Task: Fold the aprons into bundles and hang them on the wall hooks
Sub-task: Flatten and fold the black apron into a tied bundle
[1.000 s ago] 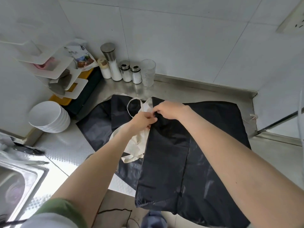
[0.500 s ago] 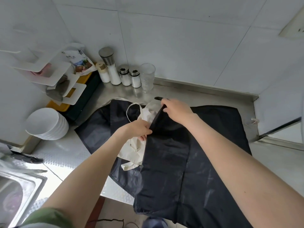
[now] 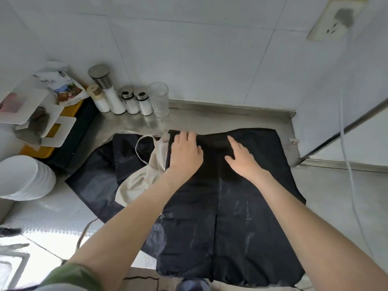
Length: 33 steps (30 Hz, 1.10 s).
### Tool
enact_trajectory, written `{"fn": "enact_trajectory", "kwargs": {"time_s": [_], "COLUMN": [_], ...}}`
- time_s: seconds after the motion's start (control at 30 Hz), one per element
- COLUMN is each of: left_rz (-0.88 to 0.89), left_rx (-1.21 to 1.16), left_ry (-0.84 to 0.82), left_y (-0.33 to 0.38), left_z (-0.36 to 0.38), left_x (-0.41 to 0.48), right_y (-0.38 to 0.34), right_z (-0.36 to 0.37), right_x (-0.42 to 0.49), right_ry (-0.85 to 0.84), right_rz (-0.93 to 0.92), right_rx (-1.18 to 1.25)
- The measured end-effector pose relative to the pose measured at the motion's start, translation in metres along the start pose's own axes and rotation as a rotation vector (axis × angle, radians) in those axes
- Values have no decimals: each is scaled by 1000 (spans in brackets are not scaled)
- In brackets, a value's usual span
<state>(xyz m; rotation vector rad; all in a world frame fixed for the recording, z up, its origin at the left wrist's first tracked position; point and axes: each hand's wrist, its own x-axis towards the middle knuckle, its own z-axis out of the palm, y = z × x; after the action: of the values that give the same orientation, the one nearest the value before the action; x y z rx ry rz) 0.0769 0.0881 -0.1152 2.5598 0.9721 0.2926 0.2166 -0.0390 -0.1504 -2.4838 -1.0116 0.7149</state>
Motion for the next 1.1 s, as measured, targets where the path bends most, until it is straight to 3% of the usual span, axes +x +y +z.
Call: {"fn": "enact_trajectory", "kwargs": {"time_s": [0.1,0.17,0.23,0.4,0.53,0.7,0.93,1.1], "left_rz": [149,221,267,252,258,262,385,442], "left_rx": [-56,125,311,428,489,532,471,384], "left_ry": [-391,-639,-754,-789,-800,-777,-480,-535], "left_y": [44,63,71,63,64,66,74,90], "left_z": [30,53,71,87,96,101,103,103], "left_x": [-25,-43,-52,-43,-46,-48,-81,-99], "right_y": [47,78,108,154,175,193,203,190], "right_z": [-1,1,2,3,0,-7,-1,-6], "right_x": [-19,-35,-54,-90,-118,-131,-142,-158], "right_ry": [68,53,28,90,113,27,93,55], "right_rz": [239,360,465,753,850,832,832,763], "right_rx": [-62,-87,-105,-23,106,453,549,574]}}
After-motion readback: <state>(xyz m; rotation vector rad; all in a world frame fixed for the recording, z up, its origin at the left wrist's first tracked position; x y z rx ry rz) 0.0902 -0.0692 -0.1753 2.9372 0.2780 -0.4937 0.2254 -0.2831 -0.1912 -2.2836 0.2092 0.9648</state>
